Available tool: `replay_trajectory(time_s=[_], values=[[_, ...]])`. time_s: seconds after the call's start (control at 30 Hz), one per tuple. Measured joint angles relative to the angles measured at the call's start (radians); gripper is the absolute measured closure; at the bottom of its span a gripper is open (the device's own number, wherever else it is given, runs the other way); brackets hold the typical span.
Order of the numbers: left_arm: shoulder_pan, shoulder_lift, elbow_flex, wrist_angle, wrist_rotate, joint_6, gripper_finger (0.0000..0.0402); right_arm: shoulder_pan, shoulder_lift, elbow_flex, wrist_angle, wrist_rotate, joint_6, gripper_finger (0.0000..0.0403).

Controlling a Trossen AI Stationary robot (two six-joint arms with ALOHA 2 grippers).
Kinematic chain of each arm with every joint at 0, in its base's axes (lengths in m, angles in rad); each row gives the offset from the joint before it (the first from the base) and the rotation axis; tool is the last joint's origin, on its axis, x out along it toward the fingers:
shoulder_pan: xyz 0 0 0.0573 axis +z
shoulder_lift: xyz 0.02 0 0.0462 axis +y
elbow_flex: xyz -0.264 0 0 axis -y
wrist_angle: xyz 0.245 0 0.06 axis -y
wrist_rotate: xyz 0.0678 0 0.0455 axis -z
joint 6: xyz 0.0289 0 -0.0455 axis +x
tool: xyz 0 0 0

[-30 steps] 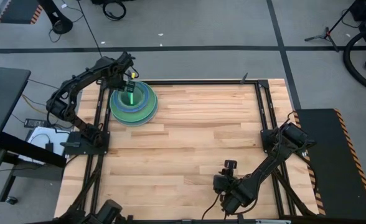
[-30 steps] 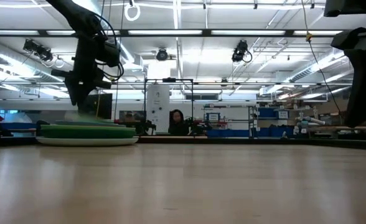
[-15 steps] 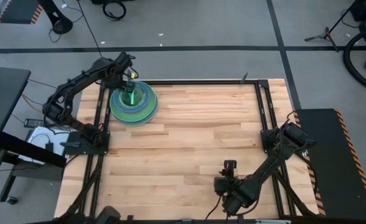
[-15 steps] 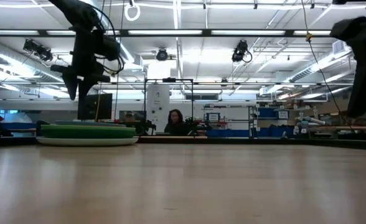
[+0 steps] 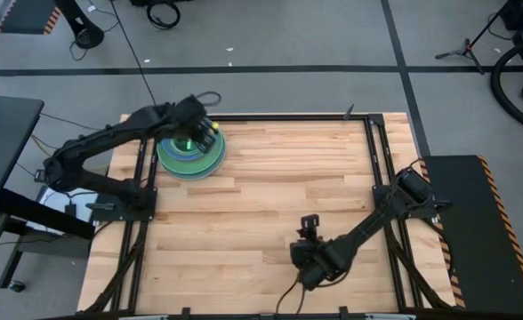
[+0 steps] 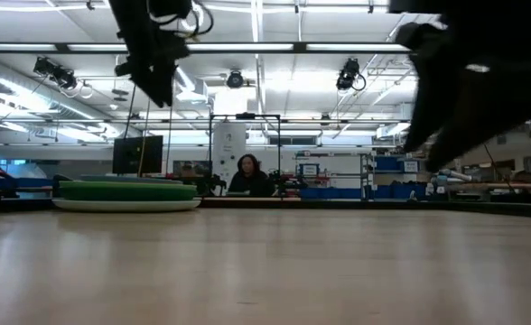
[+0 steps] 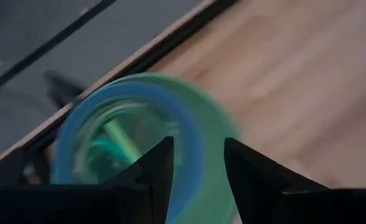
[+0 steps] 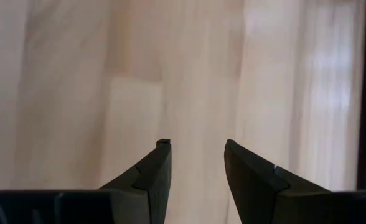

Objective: Stack plastic plates
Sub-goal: Return to Home Position

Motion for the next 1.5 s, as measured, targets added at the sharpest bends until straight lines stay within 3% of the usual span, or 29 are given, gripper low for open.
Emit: replay_trajectory(time_s=[0.27, 0.4, 0.5, 0.67, 0.77, 0.87, 1.0, 1.27, 1.5], values=[[-0.306, 0.01, -0.026, 0.139, -0.031, 0.0, 0.0253, -0.092, 0.0, 0.0, 0.292, 0.008, -0.288, 0.0248], [-0.397, -0.025, -0.163, 0.281, -0.049, 0.002, 0.0253, -0.126, 0.0, 0.0, 0.451, -0.007, -0.409, 0.0248], [-0.434, -0.069, -0.331, 0.41, -0.052, -0.045, 0.0253, -0.141, -0.001, 0.0, 0.524, -0.046, -0.464, 0.0248], [-0.551, -0.144, -0.619, 0.874, 0.044, -0.054, 0.0253, -0.155, -0.033, 0.0, 0.507, -0.051, -0.512, 0.0248], [-0.64, -0.16, -0.747, 1.238, 0.045, 0.021, 0.0253, -0.183, -0.079, 0.0, 0.48, -0.059, -0.526, 0.0248], [-0.72, -0.161, -0.827, 1.5, 0.05, 0.109, 0.0253, -0.233, -0.146, -0.018, 0.48, -0.101, -0.546, 0.0248], [-0.801, -0.161, -0.881, 1.652, 0.049, 0.181, 0.0253, -0.318, -0.258, -0.095, 0.606, -0.166, -0.61, 0.0248], [-0.936, -0.161, -0.906, 1.878, 0.047, 0.228, 0.0253, -0.529, -0.477, -0.384, 1.216, -0.366, -0.681, 0.0248], [-0.94, -0.16, -0.906, 1.912, 0.02, 0.247, 0.0253, -0.587, -0.615, -0.564, 1.417, -0.364, -0.682, 0.0248]])
